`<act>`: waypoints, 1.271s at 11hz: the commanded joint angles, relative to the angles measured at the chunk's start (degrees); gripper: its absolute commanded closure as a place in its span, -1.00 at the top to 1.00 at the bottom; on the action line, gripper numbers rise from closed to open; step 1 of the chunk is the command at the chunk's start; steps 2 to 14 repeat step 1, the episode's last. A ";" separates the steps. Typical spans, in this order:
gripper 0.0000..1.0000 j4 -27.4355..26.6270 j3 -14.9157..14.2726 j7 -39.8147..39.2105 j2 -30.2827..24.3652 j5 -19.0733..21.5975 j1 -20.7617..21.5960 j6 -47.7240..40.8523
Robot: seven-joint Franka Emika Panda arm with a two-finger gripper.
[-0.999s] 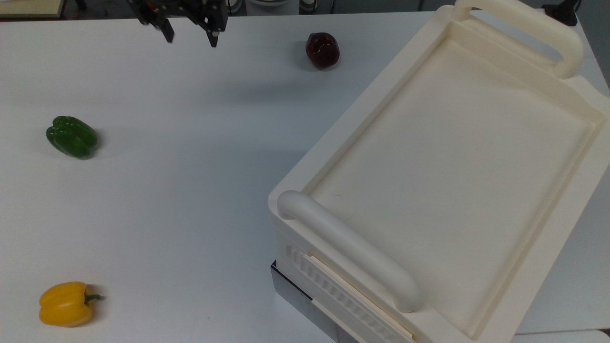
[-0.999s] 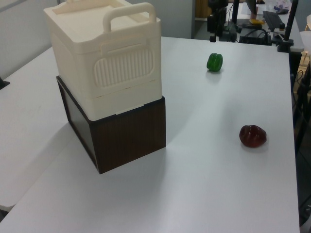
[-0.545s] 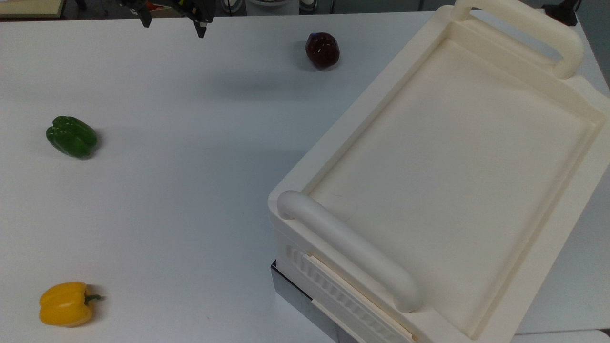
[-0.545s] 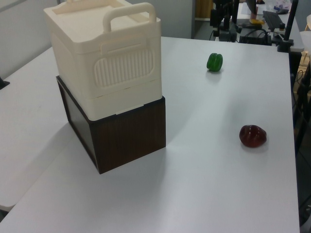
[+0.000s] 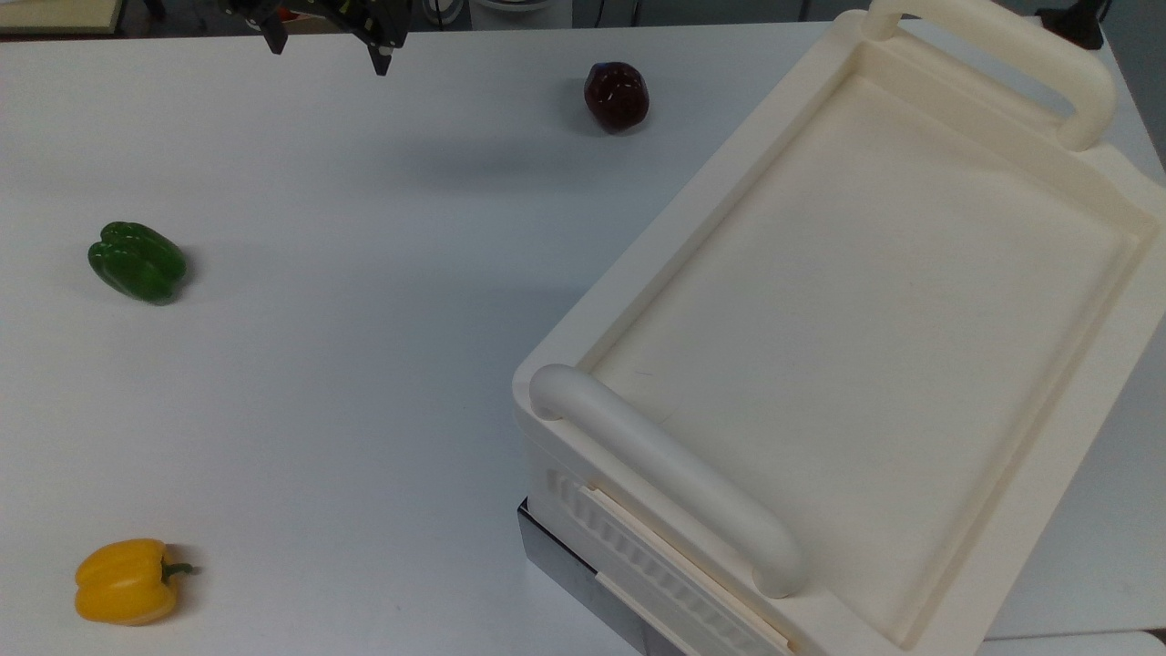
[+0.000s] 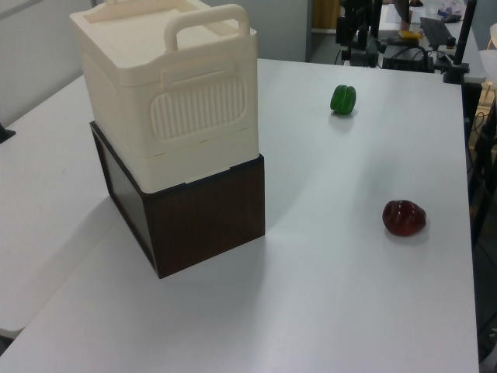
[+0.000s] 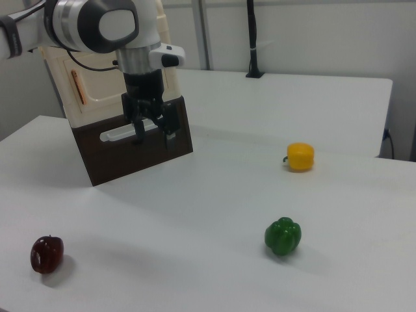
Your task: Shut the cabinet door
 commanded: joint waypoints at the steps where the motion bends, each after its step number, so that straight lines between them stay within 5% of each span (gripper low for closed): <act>1: 1.00 -0.71 -0.28 1.01 -0.82 -0.97 0.57 -0.45; 14: 1.00 -0.71 -0.28 1.01 -0.82 -0.97 0.57 -0.45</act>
